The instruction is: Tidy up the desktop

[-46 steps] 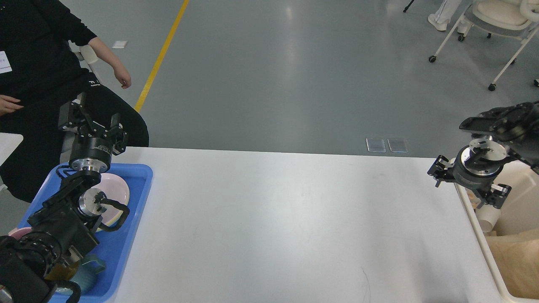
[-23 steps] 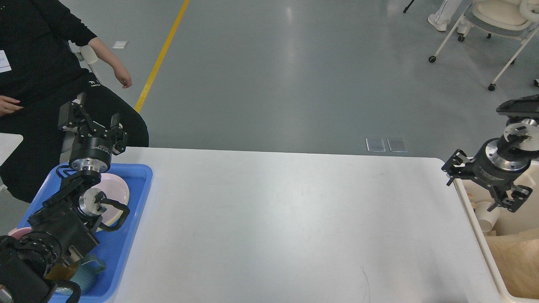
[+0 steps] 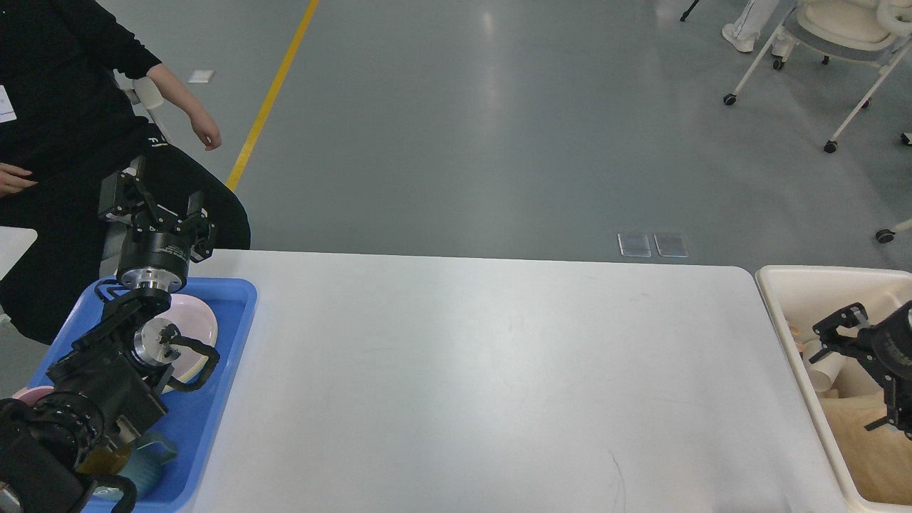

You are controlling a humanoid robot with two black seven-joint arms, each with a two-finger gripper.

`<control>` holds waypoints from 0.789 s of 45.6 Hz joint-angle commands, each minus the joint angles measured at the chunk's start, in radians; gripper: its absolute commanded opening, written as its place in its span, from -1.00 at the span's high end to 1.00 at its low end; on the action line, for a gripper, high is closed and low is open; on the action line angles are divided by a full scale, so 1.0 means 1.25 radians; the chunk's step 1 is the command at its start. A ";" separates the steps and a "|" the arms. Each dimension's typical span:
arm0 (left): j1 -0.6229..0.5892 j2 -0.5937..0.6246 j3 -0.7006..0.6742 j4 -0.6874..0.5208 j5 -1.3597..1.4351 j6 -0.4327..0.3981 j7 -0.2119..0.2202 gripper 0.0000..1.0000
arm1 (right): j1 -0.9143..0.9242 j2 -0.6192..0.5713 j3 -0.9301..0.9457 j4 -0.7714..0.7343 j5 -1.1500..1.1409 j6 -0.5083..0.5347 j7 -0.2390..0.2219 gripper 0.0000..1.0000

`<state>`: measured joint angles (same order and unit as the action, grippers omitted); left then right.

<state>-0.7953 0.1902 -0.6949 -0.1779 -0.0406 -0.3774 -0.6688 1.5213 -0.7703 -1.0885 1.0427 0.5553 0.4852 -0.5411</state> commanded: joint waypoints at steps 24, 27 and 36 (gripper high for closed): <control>0.001 0.000 0.000 0.000 -0.001 0.000 0.000 -0.92 | -0.155 -0.069 0.077 0.031 0.012 0.141 -0.006 -1.00; 0.001 0.000 0.000 0.000 0.001 0.000 0.000 -0.92 | -0.207 -0.055 0.118 0.030 0.012 0.124 -0.006 -1.00; 0.001 0.000 0.000 0.000 0.001 0.000 0.000 -0.92 | -0.295 -0.051 0.203 0.029 0.013 0.076 -0.008 -1.00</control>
<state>-0.7953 0.1902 -0.6949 -0.1779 -0.0405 -0.3774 -0.6688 1.1976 -0.8373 -0.8789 1.0787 0.5716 0.6197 -0.5501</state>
